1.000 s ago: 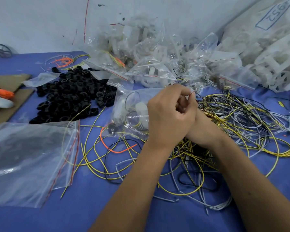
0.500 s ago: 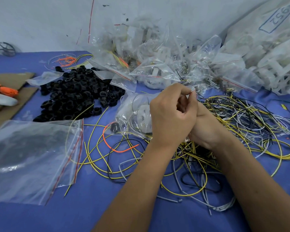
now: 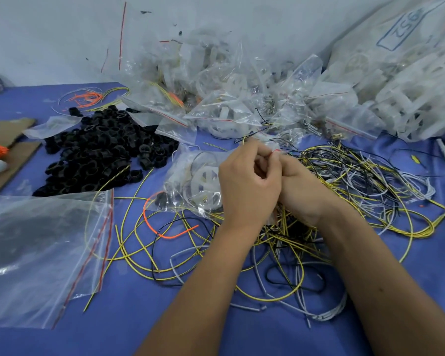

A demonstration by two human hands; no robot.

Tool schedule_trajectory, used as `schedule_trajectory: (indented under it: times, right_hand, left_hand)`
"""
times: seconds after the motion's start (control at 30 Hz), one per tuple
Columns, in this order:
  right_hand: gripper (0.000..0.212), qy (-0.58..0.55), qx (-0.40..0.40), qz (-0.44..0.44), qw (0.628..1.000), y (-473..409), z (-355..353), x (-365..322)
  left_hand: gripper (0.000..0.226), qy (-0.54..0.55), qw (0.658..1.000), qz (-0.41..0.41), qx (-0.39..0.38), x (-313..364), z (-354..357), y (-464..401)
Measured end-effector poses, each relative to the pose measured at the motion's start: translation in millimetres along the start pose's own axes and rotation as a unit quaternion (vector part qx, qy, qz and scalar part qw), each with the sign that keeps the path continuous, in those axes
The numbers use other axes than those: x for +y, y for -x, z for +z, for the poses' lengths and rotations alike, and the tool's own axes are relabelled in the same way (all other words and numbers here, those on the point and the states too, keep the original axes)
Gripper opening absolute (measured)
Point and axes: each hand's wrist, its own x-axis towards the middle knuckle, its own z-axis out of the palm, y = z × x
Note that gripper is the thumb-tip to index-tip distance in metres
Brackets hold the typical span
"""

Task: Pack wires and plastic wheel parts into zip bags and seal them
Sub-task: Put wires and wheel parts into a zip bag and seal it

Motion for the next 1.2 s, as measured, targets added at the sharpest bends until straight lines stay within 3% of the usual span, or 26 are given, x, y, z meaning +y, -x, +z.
schedule_trajectory:
  times: [0.23,0.43,0.5,0.63,0.8,0.9,1.0,1.2]
  right_hand:
    - [0.017,0.089,0.17,-0.034,0.981,0,-26,-6]
    - [0.025,0.173,0.351,-0.018,0.92,17,-92,-11]
    - [0.023,0.239,0.411,0.0,0.88,27,-119,-8]
    - [0.017,0.388,0.519,0.05,0.76,53,-180,-4]
    - [0.041,0.493,0.515,0.268,0.648,82,-239,16]
    - [0.051,0.476,0.51,0.323,0.639,86,-245,26]
    - [0.046,0.48,0.5,0.344,0.633,83,-248,29]
    - [0.033,0.441,0.565,0.275,0.641,85,-247,27]
  left_hand:
    - [0.012,-0.008,0.999,-0.019,-0.04,15,11,-1]
    - [0.008,-0.012,0.988,0.04,-0.151,50,59,4]
    - [0.006,-0.028,0.978,0.037,-0.202,58,84,11]
    - [0.001,-0.039,0.953,0.035,-0.298,71,134,23]
    - [0.003,-0.035,0.933,0.051,-0.353,92,184,36]
    - [0.004,-0.03,0.932,0.051,-0.357,102,203,43]
    - [0.004,-0.025,0.929,0.047,-0.365,106,211,48]
    - [0.007,-0.031,0.929,0.016,-0.368,102,210,46]
